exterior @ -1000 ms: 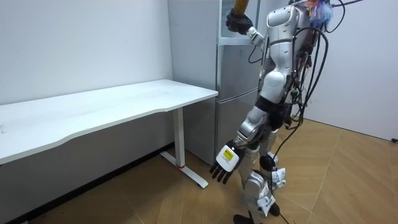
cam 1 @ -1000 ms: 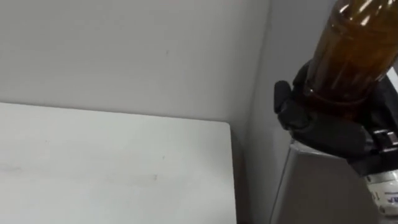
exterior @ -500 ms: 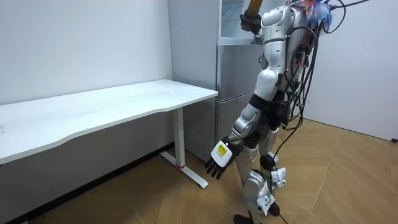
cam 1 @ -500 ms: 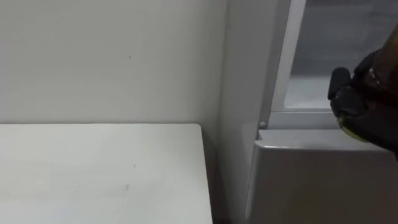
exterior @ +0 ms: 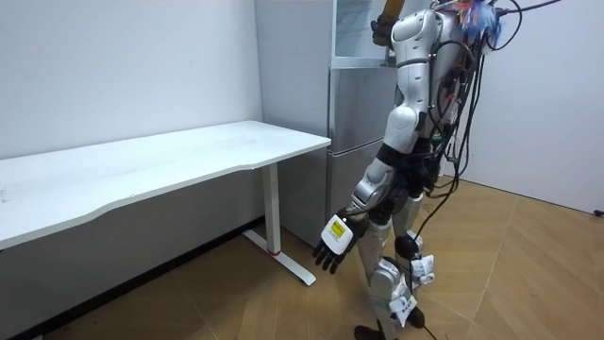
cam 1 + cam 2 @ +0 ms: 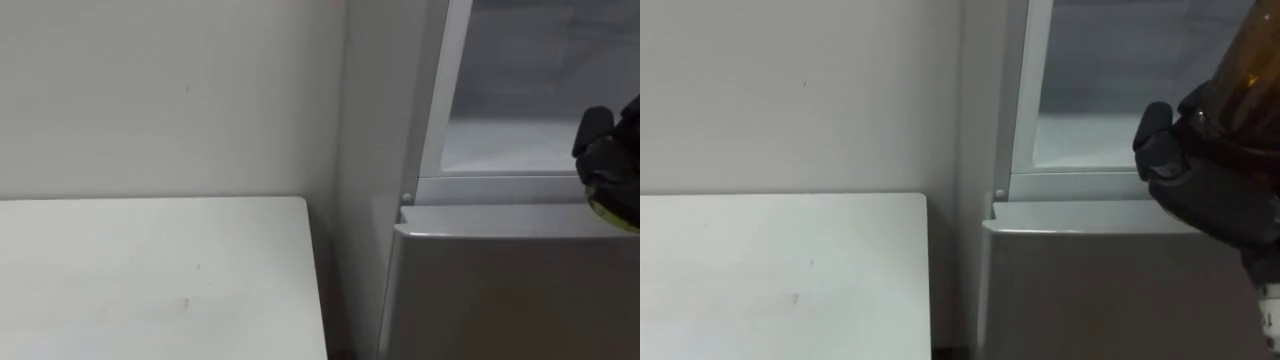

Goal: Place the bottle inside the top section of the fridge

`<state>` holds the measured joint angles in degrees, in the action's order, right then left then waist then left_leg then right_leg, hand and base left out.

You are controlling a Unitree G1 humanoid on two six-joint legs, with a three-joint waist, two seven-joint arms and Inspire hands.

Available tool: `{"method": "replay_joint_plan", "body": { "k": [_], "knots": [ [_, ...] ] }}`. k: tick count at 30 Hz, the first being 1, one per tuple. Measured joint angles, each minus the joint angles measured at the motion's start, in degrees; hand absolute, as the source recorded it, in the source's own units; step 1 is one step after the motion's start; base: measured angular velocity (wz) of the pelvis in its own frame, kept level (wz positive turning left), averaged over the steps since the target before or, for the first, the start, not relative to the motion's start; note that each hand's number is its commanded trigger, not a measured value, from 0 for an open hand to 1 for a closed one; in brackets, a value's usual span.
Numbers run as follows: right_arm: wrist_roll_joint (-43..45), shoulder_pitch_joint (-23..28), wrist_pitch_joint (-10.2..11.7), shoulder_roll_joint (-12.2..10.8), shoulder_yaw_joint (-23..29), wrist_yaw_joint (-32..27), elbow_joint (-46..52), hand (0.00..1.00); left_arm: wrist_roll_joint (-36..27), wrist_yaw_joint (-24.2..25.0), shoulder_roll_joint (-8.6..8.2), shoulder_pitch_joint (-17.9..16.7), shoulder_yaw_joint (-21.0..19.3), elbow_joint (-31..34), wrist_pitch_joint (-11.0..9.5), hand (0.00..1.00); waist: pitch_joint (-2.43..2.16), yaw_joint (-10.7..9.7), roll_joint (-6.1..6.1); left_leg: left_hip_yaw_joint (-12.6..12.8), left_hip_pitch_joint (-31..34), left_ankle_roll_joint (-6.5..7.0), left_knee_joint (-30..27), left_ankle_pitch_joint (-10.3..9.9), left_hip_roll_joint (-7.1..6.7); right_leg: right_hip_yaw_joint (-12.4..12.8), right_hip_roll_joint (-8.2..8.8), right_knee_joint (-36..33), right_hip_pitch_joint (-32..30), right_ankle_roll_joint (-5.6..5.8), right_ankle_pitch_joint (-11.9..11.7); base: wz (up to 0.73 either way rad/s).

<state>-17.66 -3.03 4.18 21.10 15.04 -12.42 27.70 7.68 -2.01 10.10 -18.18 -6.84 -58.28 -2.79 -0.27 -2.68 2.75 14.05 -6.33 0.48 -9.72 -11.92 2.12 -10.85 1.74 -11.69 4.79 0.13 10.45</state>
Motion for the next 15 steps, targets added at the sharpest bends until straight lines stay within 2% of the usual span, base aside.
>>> {"method": "replay_joint_plan", "body": {
  "k": [10, 12, 15],
  "knots": [
    [-4.9, -0.2, 0.0, 0.1, 0.0, -0.9, -0.4, 1.00, 0.4, 0.2, 0.07, 0.1, -0.8, 0.4, 0.0, 0.00, 0.12, 0.3, 0.79, 0.1, -0.2, -0.15, 0.1, -0.1, 0.17, -0.3, -0.11, -0.1, 0.2, -0.01, 0.0, 0.00],
    [-6.1, -0.8, 0.0, 0.6, 0.1, -1.7, -3.4, 1.00, 1.0, 0.3, 0.13, 0.2, -2.4, 0.4, 0.0, 0.00, 0.10, 1.1, 1.29, 0.1, -0.4, -0.15, 0.1, -0.1, 0.18, -0.2, -0.13, 0.0, 0.7, -0.01, 0.0, 0.00],
    [-6.8, -3.2, -0.1, 1.1, 0.1, -2.8, -8.7, 1.00, 1.1, 1.0, 0.43, 0.5, -2.6, 0.4, 0.0, 0.00, 0.24, 1.7, 1.62, 0.0, -1.4, -0.14, 0.1, -0.1, 0.13, -0.3, -0.06, 0.0, 1.6, -0.01, 0.0, 0.00]
  ]
}}
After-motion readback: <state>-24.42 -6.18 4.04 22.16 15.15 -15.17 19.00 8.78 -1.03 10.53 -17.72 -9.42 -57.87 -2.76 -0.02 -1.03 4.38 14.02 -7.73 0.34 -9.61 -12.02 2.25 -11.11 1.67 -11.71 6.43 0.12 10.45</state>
